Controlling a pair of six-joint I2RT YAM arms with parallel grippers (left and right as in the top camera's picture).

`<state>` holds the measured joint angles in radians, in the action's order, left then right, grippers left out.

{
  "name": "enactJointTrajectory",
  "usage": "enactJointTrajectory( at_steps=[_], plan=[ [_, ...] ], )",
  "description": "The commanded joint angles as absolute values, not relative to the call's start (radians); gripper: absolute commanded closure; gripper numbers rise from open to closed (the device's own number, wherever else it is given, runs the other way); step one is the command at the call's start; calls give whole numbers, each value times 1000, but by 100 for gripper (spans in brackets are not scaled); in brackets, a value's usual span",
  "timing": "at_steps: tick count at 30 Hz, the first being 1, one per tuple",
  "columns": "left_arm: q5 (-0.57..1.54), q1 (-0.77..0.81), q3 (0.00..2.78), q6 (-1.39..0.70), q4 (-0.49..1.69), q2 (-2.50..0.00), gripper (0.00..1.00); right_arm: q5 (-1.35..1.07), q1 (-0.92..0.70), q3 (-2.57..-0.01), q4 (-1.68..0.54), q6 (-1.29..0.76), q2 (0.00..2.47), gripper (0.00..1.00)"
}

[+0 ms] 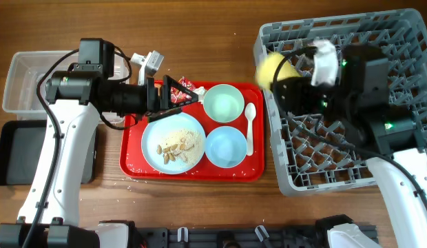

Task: Sort waste into correct bins and load items into the dishwasher rack
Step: 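Hand the yellow cup from the left gripper to the right gripper, then place the yellow cup in the dish rack with the right gripper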

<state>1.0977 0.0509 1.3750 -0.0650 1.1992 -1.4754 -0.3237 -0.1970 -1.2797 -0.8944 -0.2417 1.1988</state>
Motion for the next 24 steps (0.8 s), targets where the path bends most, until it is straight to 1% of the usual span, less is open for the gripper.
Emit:
enactJointTrajectory(
  at_steps=[1,4,6,7,8,9,10,11,13,15,16,17,18,19,20,22,23,24],
  plan=[
    [1038,54,1379,-60,1196,-1472,0,66,-197,-1281,-1058,-477,1264,52],
    [1026,54,1379,-60,1196,-1472,0,89,-197,-1281,-1146,-527,1380,52],
    [1026,54,1379,-60,1196,-1472,0,89,-197,-1281,-1143,-538,1458,50],
    [1027,54,1379,-60,1197,-1472,0,80,-197,-1281,-1131,-546,1488,46],
    [1027,54,1379,-60,1197,-1472,0,10,-197,-1281,-1084,-495,1547,38],
    [1027,54,1379,-60,1198,-1472,0,-32,-197,-1281,-1065,-472,1576,27],
    [1027,54,1379,-60,1201,-1472,0,-35,-197,-1282,-1064,-473,1588,20],
    [1026,54,1379,-60,1207,-1472,0,-22,-197,-1287,-1075,-483,1588,16],
    [1026,54,1379,-60,1215,-1472,0,22,-219,-1315,-1085,-498,1538,14],
    [1026,54,1380,-60,1215,-1472,0,24,-253,-1333,-1069,-465,1472,14],
    [1023,38,1380,-59,1224,-1472,0,-53,-306,-1333,-1002,-374,1405,16],
    [966,-23,1397,-59,1261,-1472,0,-135,-377,-1333,-932,-348,1365,19],
    [929,-73,1414,-59,1296,-1472,0,-165,-408,-1333,-905,-363,1363,20],
    [898,-124,1431,-59,1332,-1472,0,-182,-447,-1331,-879,-381,1373,27],
    [815,-255,1475,-59,1421,-1472,0,-160,-488,-1331,-868,-400,1404,30],
    [654,-406,1515,-60,1489,-1464,0,-85,-529,-1331,-851,-456,1495,32],
    [584,-494,1519,-76,1509,-1446,0,-41,-541,-1331,-831,-478,1567,35],
    [592,-566,1519,-117,1520,-1428,0,14,-542,-1331,-816,-527,1636,36]
  ],
)
